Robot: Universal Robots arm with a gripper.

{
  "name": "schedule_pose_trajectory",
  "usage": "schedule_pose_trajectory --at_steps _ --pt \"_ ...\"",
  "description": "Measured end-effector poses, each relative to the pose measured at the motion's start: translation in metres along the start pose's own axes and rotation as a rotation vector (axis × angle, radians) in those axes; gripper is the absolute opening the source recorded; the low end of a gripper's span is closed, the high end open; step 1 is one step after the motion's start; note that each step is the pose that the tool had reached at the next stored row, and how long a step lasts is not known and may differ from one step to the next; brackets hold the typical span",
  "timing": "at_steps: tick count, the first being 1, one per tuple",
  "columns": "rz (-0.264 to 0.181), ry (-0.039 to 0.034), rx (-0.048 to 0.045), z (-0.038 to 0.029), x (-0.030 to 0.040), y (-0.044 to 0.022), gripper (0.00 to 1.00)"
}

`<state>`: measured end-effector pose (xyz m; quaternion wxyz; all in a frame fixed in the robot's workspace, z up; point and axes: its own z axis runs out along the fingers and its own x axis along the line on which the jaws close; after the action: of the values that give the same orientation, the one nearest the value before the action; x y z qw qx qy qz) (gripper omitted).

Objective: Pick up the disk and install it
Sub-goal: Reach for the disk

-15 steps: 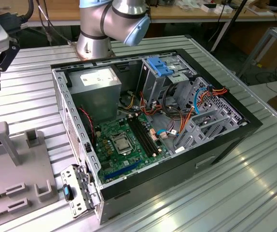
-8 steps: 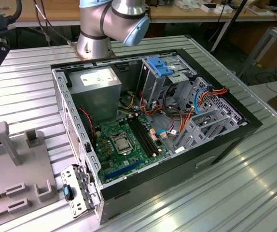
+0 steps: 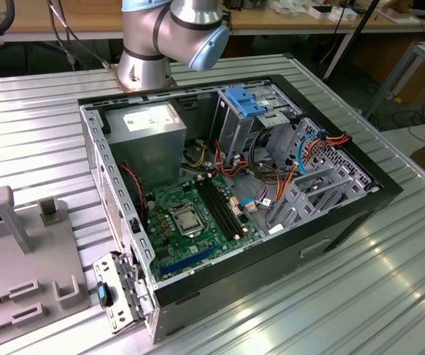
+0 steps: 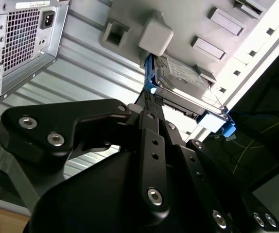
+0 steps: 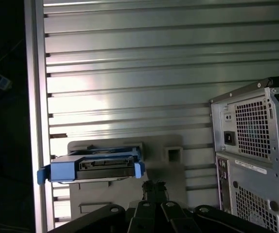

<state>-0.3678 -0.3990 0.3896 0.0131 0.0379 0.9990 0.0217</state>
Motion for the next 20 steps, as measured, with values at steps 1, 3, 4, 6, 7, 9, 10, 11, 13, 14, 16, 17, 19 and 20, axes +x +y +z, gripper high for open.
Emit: schedule_pose_trajectory --at_steps 1,3,4,6,7,9,10,11,13,14,16,17,19,20 --pt "0.0 0.0 0.0 0.0 0.0014 -0.0001 0.11" --pt "0.0 0.0 0.0 0.0 0.0058 -0.0004 0.11" --pt "0.0 0.0 -0.0001 0.0 0.0085 -0.0006 0.11" --pt "0.0 0.0001 0.0 -0.0002 0.0132 -0.001 0.11" --pt "0.0 0.0001 0.0001 -0.0002 0.0148 -0.0011 0.11" --pt "0.0 0.0 0.0 -0.0002 0.0192 -0.0015 0.11" --pt "0.0 0.0 0.0 -0.0002 0.0204 -0.0016 0.11" --pt "0.0 0.0 0.0 -0.0002 0.0218 -0.0017 0.11" --pt "0.0 -0.0001 -0.0001 -0.0002 0.0242 -0.0018 0.11" --pt "0.0 0.0 0.0 -0.0002 0.0265 -0.002 0.11" --pt "0.0 0.0001 0.0 -0.0003 0.0291 -0.0022 0.11" --pt "0.0 0.0001 0.0001 -0.0003 0.0309 -0.0023 0.11" --pt "0.0 0.0 0.0 -0.0003 0.0355 -0.0027 0.11" --pt "0.0 0.0 0.0 -0.0003 0.0378 -0.0029 0.11"
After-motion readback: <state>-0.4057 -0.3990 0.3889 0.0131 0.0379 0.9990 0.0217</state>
